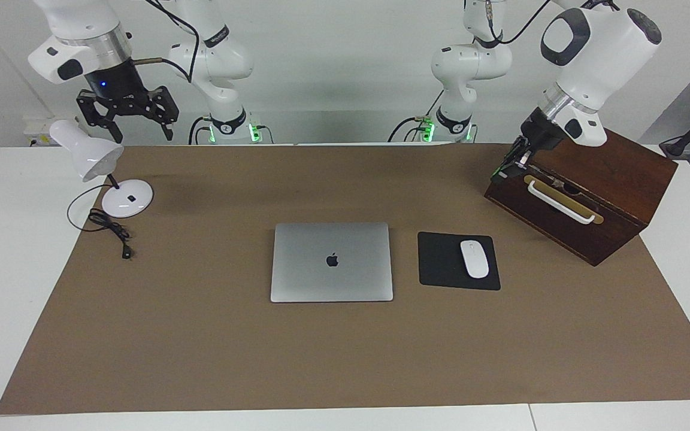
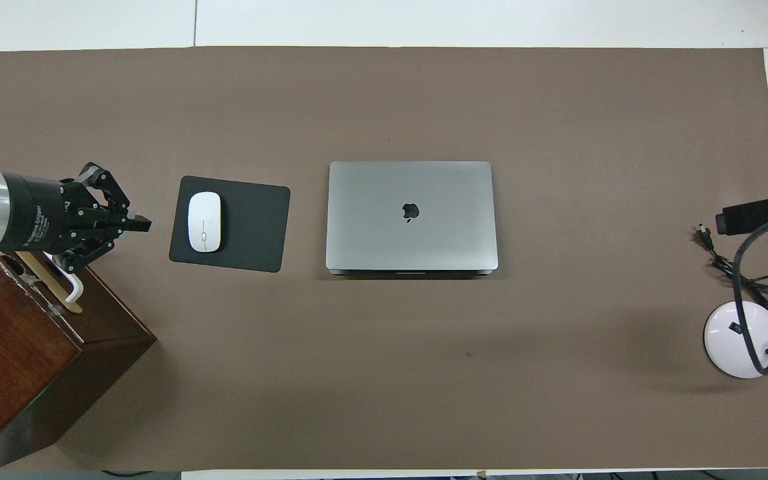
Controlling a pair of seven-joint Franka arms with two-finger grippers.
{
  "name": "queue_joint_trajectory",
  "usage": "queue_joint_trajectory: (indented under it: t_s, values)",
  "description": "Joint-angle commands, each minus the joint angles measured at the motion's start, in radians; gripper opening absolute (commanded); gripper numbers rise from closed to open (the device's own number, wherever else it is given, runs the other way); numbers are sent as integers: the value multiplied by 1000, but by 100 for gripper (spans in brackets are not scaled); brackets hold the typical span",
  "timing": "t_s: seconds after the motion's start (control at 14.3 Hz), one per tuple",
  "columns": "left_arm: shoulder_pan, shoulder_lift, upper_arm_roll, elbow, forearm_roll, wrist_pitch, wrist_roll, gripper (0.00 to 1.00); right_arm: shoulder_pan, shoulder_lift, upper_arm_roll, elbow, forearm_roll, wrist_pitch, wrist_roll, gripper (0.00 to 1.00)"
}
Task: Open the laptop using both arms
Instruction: 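Move the left gripper toward the laptop while the right gripper reaches its lid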
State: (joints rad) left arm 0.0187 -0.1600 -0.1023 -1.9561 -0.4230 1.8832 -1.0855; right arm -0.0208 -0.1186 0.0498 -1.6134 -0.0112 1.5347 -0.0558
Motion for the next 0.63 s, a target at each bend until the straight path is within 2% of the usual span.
queue_joint_trajectory:
  t_s: [0.0, 0.28, 0.42, 0.56]
  values:
    - [0, -73, 3, -122, -106, 106, -193, 0, 44, -24, 4, -28, 22, 31, -30, 100]
    - [-13, -116, 1, -225, -132, 238, -460, 0, 133, -27, 5, -36, 17, 62, -110, 100]
    - [-16, -177, 0, -323, -170, 241, -462, 0, 168, -32, 5, -42, 11, 74, -198, 100]
    - [-42, -223, 1, -412, -267, 270, -462, 0, 199, -35, 5, -52, 7, 110, -303, 100]
